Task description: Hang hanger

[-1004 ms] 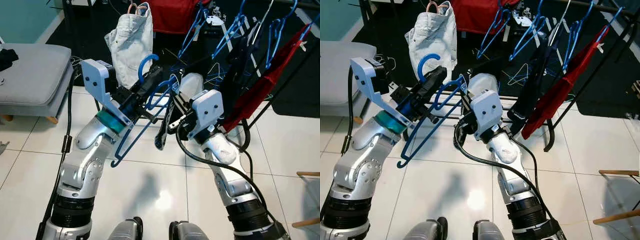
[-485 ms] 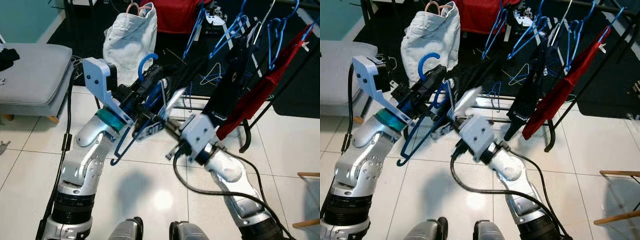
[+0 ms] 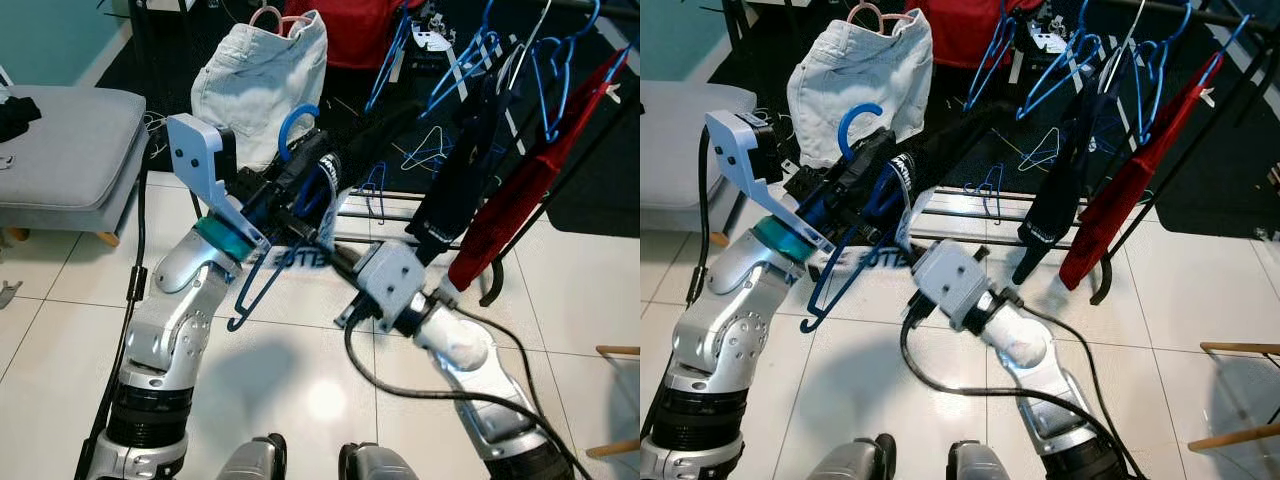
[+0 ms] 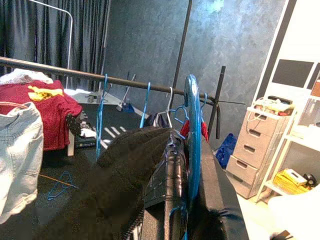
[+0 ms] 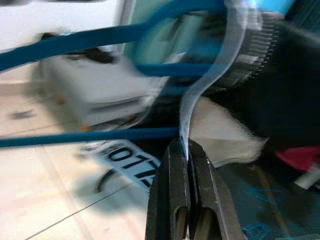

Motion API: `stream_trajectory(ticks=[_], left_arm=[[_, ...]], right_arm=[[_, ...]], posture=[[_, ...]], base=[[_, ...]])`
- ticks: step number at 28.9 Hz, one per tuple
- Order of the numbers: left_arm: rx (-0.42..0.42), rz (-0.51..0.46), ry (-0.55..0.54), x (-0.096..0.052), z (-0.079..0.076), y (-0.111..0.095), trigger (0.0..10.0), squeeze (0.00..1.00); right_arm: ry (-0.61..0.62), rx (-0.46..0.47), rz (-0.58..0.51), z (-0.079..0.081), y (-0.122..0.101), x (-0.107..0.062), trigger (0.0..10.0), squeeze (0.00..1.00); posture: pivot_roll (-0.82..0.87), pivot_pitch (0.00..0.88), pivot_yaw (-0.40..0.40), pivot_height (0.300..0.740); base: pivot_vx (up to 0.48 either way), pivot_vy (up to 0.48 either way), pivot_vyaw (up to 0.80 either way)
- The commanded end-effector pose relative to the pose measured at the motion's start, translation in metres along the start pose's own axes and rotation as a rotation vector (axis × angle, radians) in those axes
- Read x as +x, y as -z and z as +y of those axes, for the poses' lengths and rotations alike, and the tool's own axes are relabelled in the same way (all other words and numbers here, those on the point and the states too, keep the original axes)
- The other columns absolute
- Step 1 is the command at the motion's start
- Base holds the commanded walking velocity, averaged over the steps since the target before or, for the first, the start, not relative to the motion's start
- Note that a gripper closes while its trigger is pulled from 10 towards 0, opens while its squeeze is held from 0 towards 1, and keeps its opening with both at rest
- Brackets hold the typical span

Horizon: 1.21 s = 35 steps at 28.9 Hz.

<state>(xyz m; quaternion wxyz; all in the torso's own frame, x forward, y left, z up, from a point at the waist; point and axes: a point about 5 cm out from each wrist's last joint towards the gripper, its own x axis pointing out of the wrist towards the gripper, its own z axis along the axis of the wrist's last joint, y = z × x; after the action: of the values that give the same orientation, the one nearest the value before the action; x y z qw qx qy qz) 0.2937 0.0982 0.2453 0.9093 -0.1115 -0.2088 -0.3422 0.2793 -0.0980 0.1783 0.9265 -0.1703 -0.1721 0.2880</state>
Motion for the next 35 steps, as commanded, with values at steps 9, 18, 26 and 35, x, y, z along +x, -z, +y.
stream_trajectory(ticks=[9, 18, 26, 35], left_arm=[[-0.003, -0.003, 0.012, 0.003, -0.003, 0.003, 10.0, 0.0], [-0.007, -0.018, 0.013, 0.006, -0.005, 0.001, 10.0, 0.0], [0.02, 0.005, 0.076, 0.004, -0.009, 0.002, 10.0, 0.0], [0.098, 0.119, 0.123, -0.006, -0.004, 0.026, 10.0, 0.0]], right_arm=[[-0.243, 0.106, 0.005, 0.027, -0.004, -0.015, 10.0, 1.0], [-0.317, 0.127, 0.033, 0.035, -0.002, -0.021, 10.0, 0.99], [-0.29, 0.041, 0.024, 0.018, -0.011, -0.02, 10.0, 0.0], [-0.43, -0.094, 0.061, -0.022, -0.045, -0.04, 10.0, 0.0]], posture=[[-0.1, 0.068, 0.045, 0.74], [-0.1, 0.073, 0.041, 0.74], [-0.1, 0.077, 0.041, 0.74], [-0.12, 0.081, 0.048, 0.74]], base=[[0.0, 0.0, 0.0], [0.0, 0.0, 0.0], [0.0, 0.0, 0.0], [0.0, 0.0, 0.0]])
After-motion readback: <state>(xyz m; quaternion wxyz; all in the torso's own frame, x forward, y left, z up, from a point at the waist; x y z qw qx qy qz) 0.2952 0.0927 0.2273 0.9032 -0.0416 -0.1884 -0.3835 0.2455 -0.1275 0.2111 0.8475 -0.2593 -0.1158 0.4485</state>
